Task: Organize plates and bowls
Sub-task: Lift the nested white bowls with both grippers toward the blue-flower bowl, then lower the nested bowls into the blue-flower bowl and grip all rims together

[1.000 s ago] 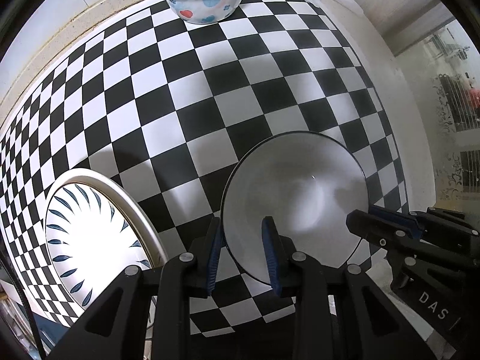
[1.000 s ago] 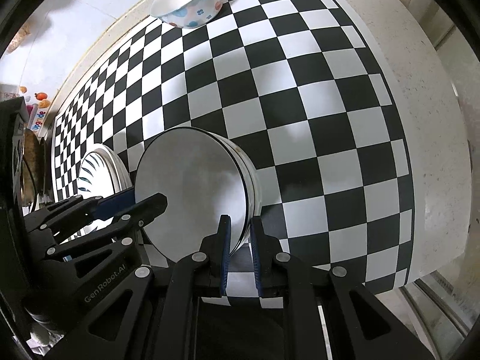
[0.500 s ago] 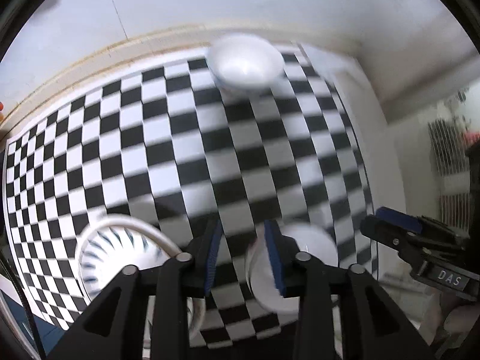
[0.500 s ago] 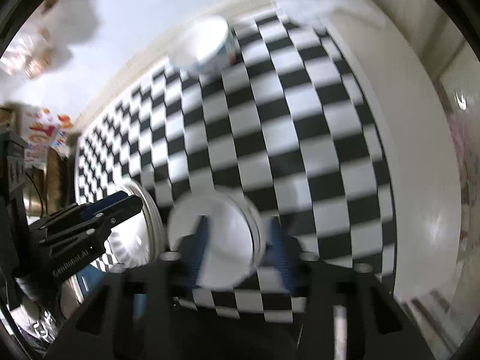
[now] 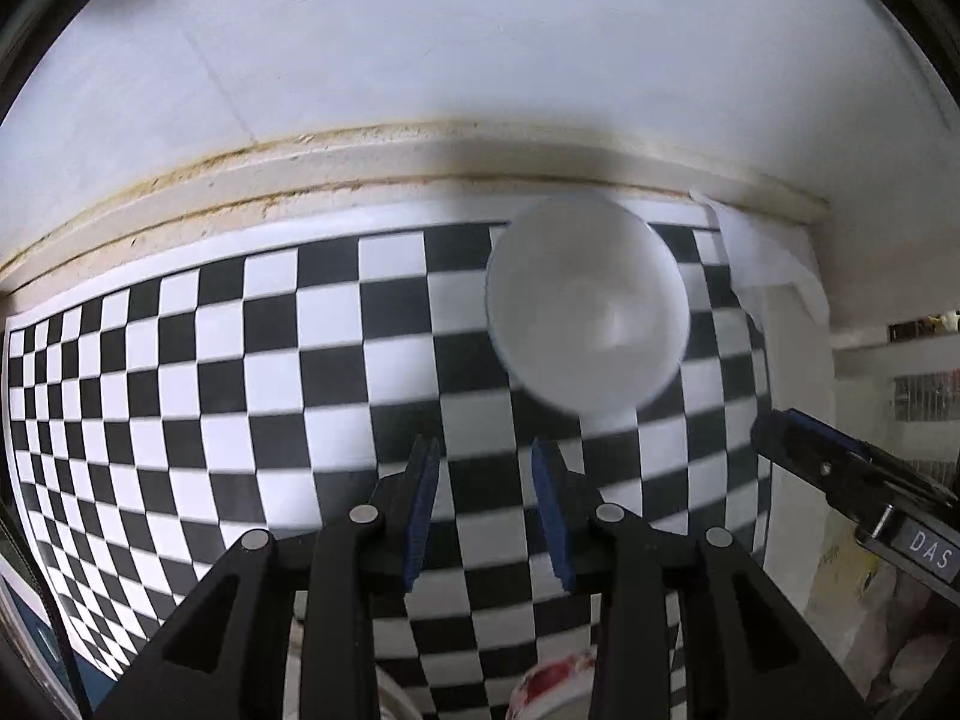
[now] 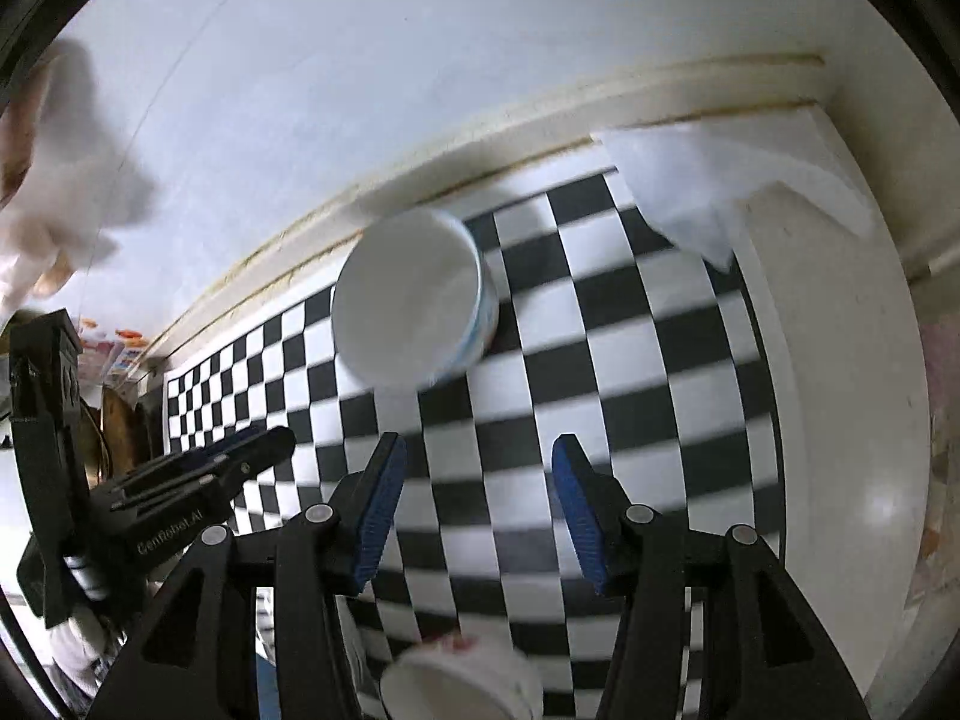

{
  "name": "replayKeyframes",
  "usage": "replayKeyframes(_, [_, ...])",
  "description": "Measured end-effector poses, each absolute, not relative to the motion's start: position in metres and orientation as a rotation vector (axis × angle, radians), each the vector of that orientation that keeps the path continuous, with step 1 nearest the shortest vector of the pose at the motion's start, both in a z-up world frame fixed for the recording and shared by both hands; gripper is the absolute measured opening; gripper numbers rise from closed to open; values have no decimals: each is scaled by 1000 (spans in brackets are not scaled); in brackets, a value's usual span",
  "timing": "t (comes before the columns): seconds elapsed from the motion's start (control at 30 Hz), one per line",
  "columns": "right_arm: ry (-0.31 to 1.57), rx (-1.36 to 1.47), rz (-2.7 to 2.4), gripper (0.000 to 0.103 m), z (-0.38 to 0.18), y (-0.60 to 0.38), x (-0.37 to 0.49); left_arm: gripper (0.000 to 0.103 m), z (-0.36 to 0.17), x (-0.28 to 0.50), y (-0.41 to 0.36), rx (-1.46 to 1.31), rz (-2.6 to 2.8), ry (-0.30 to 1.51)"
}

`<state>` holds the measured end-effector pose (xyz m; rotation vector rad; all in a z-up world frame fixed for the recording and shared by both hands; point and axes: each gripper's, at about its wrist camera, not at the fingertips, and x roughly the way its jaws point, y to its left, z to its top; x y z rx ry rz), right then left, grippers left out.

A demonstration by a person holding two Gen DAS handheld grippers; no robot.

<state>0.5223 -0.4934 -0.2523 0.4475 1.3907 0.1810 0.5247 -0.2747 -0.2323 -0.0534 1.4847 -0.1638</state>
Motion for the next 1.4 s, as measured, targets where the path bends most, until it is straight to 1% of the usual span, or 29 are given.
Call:
replayKeyframes(0.23, [1445,411,188,54,-280,-481,570,30,-259,556,-283,-51,-144,1527])
replayKeyframes(0.7, [1522,407,164,54,-331,-476,616,30,-310,592,-296,-47,-179,1615])
replayKeyframes(0.73, [1526,411,163,54,-334,-476,617,29,-312,593,-297,-42,-183,1616])
replayKeyframes(0.8, [1533,419,157,52,-340,-477,619,25,-315,596,-299,-31,-190,1612])
replayKeyframes(0.83, [1537,419,156,47,-342,-477,620,24,-314,595,-298,-34,-200,1610])
replayKeyframes(0.87, [1546,416,157,37,-345,-476,621,23,-315,595,-298,-38,-206,1607])
replayKeyframes(0.97, [1562,427,163,24,-353,-473,621,19,-316,594,-301,-35,-215,1606])
replayKeyframes(1.03, [1564,429,168,16,-356,-472,620,19,-316,593,-304,-31,-222,1602])
replayKeyframes(1.07, [1561,434,171,14,-356,-472,619,19,-316,593,-306,-30,-225,1600])
replayKeyframes(1.17, [1556,418,167,14,-355,-470,618,17,-313,589,-302,-35,-240,1589])
replayKeyframes(1.4, [1557,408,168,13,-355,-466,616,17,-309,589,-306,-53,-243,1578])
